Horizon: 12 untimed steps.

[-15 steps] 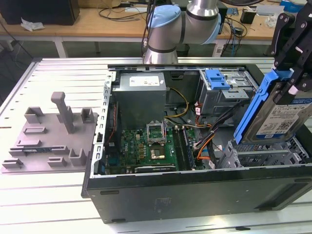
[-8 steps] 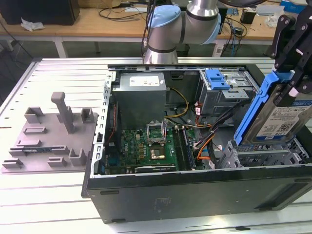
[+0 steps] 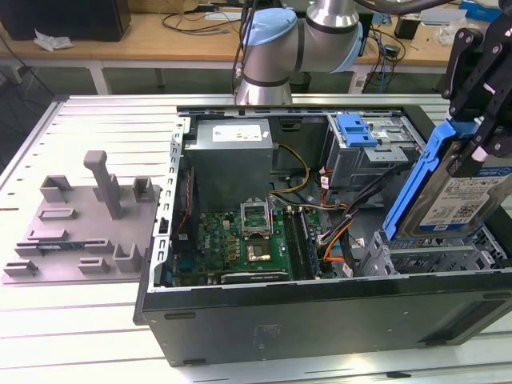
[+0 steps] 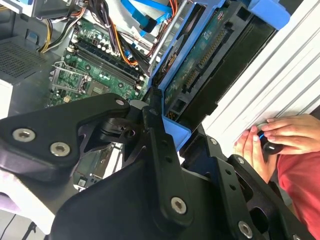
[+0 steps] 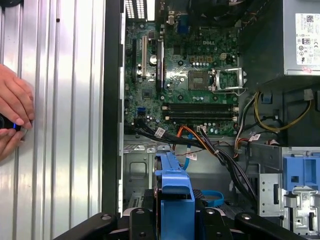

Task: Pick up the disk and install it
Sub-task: 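Insert the disk into the insertion slot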

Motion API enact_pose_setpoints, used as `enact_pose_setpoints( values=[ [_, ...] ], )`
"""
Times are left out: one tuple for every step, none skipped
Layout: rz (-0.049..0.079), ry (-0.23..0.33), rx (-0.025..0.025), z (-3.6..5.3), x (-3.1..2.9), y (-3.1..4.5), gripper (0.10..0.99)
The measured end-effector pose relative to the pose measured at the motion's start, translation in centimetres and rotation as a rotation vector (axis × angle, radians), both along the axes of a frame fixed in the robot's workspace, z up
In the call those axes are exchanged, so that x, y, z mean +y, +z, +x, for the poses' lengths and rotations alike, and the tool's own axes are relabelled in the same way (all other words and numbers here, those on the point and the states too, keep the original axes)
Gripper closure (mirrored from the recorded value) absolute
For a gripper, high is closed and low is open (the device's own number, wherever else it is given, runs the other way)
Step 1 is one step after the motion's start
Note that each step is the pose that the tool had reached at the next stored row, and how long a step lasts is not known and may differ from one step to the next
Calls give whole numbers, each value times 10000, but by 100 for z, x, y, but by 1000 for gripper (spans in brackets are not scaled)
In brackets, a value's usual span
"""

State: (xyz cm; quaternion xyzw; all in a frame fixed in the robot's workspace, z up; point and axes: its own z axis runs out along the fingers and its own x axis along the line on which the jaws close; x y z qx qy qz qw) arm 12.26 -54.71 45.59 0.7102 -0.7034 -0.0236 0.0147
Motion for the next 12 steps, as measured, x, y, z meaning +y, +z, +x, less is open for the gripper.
enact_pose_setpoints(
  values=[
    [0,-2,0,1,0,-4,718],
    [1,-3,0,2,0,-8,718],
    [1,-4,0,2,0,-10,718],
    [0,-6,0,2,0,-14,718],
    [0,-6,0,2,0,-17,718],
    [0,-8,0,2,0,-23,718],
    [0,-9,0,2,0,-26,718],
    [0,-10,0,3,0,-29,718],
    [0,-11,0,3,0,-32,718],
    [1,-12,0,4,0,-36,718],
    [0,-13,0,6,0,-41,718],
    [0,-14,0,8,0,-46,718]
  ],
)
